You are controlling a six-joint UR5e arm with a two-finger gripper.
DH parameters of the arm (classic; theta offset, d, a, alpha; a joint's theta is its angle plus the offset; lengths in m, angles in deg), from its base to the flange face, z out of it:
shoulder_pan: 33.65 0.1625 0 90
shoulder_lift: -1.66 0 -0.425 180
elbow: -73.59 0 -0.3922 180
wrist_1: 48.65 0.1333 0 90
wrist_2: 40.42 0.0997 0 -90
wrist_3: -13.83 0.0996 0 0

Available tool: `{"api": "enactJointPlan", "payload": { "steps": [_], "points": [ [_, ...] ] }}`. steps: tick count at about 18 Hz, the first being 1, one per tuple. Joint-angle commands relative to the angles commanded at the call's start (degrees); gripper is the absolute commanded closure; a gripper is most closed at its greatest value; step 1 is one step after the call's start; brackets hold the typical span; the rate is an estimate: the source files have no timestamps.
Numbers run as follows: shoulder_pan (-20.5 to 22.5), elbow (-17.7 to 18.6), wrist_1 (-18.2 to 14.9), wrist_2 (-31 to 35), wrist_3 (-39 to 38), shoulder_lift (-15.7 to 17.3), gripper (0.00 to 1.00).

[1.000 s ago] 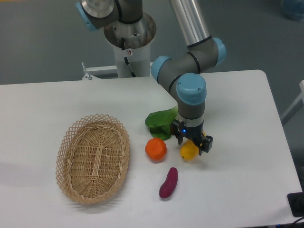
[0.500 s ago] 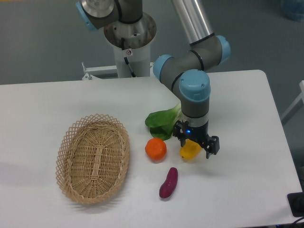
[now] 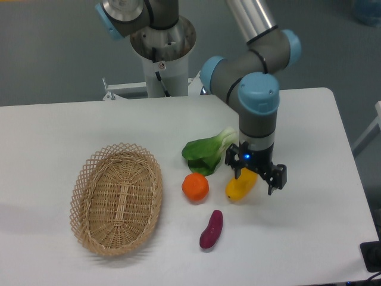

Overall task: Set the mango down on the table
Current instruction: 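Raise the open gripper up away from the mango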

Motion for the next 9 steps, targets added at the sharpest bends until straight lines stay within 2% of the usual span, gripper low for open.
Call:
{"api": "enactJointPlan", "payload": {
  "steps": [2,5,9],
  "points": [
    [1.2,0.1,-1.9,-0.1,3.6,0.5,0.0],
    [3.0,1.6,-2.1,-0.2,11.3,1.1,0.0],
    [4.1,2.7,-2.1,-1.7,12.5,1.9,0.0]
  ]
}}
